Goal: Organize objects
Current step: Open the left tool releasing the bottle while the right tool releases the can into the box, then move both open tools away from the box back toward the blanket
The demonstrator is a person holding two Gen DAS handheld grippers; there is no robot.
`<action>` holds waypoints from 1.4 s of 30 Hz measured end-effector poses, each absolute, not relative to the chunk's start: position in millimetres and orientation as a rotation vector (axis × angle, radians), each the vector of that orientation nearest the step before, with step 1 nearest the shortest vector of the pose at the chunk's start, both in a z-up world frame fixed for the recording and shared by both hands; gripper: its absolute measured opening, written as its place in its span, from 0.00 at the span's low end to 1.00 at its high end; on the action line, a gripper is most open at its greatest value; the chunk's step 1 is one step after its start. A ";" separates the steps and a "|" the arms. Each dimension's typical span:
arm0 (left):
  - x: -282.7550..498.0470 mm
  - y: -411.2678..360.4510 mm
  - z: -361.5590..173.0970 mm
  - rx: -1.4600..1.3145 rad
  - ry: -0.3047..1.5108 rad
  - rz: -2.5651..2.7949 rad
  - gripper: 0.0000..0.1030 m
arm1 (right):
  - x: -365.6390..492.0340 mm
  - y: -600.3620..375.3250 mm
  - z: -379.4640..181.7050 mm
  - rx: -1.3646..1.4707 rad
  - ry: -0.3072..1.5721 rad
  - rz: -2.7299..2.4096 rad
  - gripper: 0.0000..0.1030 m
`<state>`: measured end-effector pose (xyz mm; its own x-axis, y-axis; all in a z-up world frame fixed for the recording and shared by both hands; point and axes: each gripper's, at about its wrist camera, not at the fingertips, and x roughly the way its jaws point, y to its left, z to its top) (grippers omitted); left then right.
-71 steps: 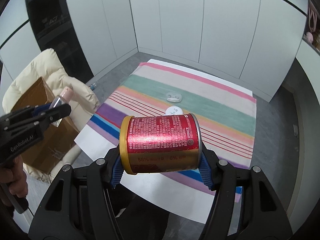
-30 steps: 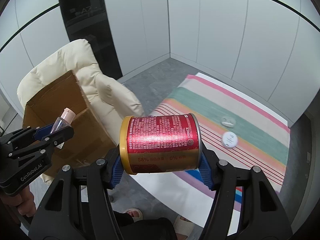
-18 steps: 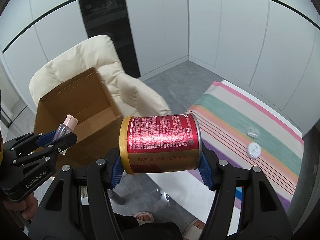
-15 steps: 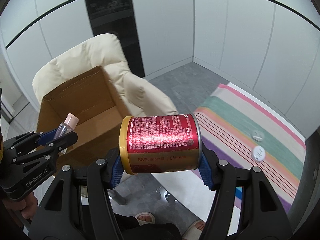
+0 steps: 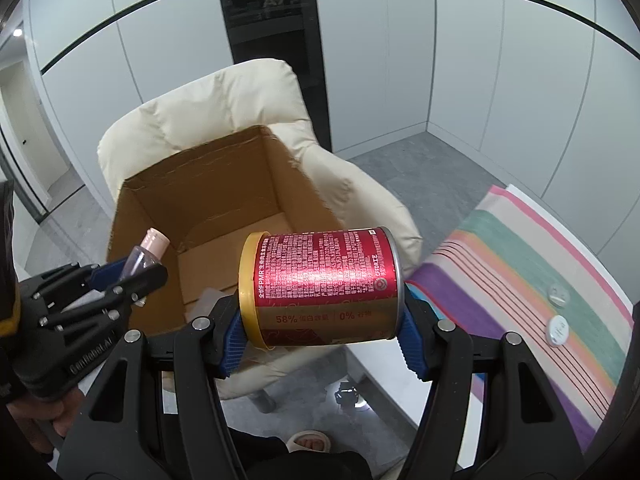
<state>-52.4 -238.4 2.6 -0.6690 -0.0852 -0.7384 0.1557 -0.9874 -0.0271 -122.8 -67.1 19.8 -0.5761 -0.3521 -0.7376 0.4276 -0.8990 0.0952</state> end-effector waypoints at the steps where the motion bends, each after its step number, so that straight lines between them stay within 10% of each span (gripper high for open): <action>1: -49.5 -241.8 3.5 1.193 0.122 -2.740 0.65 | -122.3 -72.1 19.7 1.117 0.131 -2.446 0.63; 4: -36.5 -254.9 9.4 1.116 0.116 -2.713 0.88 | -120.2 -91.0 19.9 1.105 0.149 -2.423 0.63; 11: -9.8 -301.4 11.9 1.083 0.231 -2.615 1.00 | -112.5 -136.2 17.8 1.087 0.197 -2.366 0.63; 42: 10.7 -343.0 7.9 1.070 0.338 -2.532 1.00 | -112.9 -168.8 11.5 1.101 0.202 -2.354 0.86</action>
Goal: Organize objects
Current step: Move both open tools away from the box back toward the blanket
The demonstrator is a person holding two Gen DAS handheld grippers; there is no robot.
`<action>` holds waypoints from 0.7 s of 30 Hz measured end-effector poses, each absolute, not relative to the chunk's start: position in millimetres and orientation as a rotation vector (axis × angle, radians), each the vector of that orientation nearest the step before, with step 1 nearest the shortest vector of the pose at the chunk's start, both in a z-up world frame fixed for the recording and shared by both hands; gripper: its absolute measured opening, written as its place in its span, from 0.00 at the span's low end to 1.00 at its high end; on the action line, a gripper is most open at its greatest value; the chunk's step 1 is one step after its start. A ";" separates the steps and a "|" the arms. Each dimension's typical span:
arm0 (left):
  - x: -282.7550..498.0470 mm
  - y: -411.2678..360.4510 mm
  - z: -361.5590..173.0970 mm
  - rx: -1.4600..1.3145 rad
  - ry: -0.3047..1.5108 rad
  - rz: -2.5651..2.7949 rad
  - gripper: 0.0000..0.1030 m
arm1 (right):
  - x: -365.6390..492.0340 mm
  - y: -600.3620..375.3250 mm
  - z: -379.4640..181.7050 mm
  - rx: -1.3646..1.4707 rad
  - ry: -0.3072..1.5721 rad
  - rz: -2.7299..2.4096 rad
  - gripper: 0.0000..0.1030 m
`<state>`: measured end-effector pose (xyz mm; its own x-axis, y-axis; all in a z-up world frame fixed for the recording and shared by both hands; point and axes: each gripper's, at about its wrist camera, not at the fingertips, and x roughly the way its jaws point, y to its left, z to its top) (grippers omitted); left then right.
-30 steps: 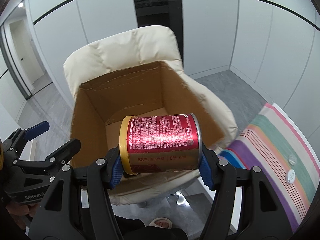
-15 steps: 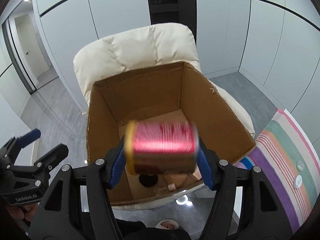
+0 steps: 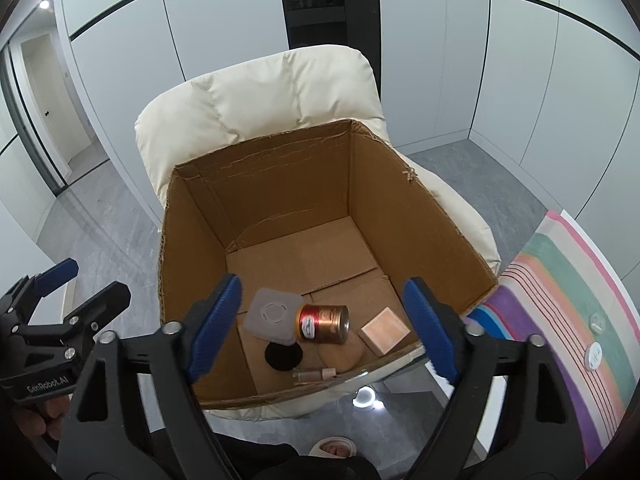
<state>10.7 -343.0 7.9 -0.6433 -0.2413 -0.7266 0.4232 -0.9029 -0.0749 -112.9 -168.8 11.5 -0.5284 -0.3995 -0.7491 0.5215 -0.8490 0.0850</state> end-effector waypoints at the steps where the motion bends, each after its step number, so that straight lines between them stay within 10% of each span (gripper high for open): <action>1: 8.7 -341.0 8.0 1.071 0.337 -2.534 1.00 | -113.2 -165.7 11.4 1.102 0.202 -2.357 0.86; 21: -33.3 -297.2 5.3 1.110 0.325 -2.587 1.00 | -128.3 -89.2 15.1 1.136 0.118 -2.468 0.96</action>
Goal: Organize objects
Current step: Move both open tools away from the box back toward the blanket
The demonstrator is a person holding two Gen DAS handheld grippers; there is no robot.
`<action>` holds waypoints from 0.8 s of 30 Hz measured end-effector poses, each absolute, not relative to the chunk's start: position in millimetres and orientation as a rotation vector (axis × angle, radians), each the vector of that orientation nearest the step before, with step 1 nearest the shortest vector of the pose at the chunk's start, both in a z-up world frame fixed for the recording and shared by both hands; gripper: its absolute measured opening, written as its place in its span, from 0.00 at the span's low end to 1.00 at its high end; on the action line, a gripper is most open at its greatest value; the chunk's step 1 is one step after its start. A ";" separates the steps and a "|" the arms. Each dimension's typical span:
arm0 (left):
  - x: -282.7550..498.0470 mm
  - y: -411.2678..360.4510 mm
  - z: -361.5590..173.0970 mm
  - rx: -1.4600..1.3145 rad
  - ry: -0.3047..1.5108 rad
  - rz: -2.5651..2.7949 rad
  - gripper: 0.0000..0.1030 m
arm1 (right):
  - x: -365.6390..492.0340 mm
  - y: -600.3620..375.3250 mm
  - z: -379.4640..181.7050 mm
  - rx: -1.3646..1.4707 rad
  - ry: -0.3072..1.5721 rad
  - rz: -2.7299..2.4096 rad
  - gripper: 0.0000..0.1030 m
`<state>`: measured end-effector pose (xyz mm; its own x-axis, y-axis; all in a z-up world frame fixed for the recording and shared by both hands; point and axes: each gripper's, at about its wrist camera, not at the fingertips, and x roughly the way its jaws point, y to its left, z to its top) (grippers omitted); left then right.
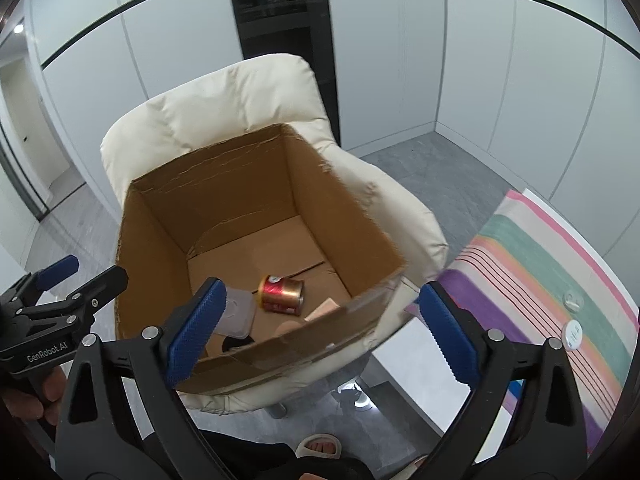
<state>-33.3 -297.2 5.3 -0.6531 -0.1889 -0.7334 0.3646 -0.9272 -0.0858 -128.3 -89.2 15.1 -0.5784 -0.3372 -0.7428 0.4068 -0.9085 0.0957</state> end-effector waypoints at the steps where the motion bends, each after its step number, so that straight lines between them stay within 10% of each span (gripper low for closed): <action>1: -35.3 -294.3 4.7 1.113 0.321 -2.591 1.00 | -129.2 -83.8 15.2 1.139 0.113 -2.477 0.97; 24: -77.8 -203.8 4.1 1.176 0.188 -2.736 1.00 | -135.0 5.3 17.8 1.196 0.028 -2.612 0.97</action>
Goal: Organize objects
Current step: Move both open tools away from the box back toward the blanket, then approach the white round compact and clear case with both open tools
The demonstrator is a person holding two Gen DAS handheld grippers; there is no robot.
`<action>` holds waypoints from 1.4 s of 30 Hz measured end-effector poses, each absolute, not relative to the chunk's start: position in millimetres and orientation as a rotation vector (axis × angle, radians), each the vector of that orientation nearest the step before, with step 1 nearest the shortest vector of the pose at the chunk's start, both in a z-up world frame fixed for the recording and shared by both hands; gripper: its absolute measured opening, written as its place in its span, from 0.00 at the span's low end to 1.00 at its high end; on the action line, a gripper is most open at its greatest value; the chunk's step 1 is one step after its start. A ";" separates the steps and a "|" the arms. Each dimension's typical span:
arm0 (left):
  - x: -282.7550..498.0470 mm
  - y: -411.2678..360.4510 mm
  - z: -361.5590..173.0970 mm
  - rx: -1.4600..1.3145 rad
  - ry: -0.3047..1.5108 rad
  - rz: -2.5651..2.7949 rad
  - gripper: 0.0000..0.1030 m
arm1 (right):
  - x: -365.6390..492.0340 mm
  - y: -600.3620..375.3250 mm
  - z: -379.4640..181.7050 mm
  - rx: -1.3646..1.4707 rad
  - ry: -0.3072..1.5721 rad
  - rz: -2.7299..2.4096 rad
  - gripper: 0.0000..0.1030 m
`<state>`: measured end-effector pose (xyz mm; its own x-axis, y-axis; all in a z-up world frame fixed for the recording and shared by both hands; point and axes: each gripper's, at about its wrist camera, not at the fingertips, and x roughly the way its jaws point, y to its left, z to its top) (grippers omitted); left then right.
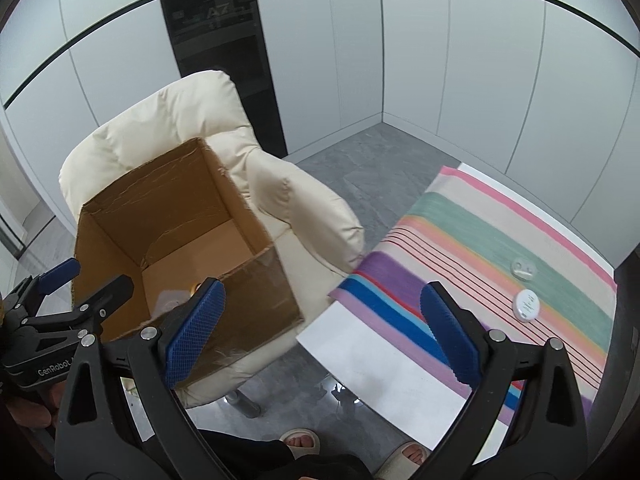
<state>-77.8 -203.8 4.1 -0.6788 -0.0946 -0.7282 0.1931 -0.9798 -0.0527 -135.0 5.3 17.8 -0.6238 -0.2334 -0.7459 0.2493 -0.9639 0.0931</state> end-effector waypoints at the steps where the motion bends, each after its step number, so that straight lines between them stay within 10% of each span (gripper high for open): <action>1: -79.1 -201.0 3.9 1.179 0.184 -2.741 1.00 | -135.2 8.5 17.5 1.197 0.025 -2.616 0.97; 42: -119.1 -48.3 0.5 1.298 0.024 -2.973 1.00 | -114.7 175.2 12.2 1.321 -0.134 -2.854 0.97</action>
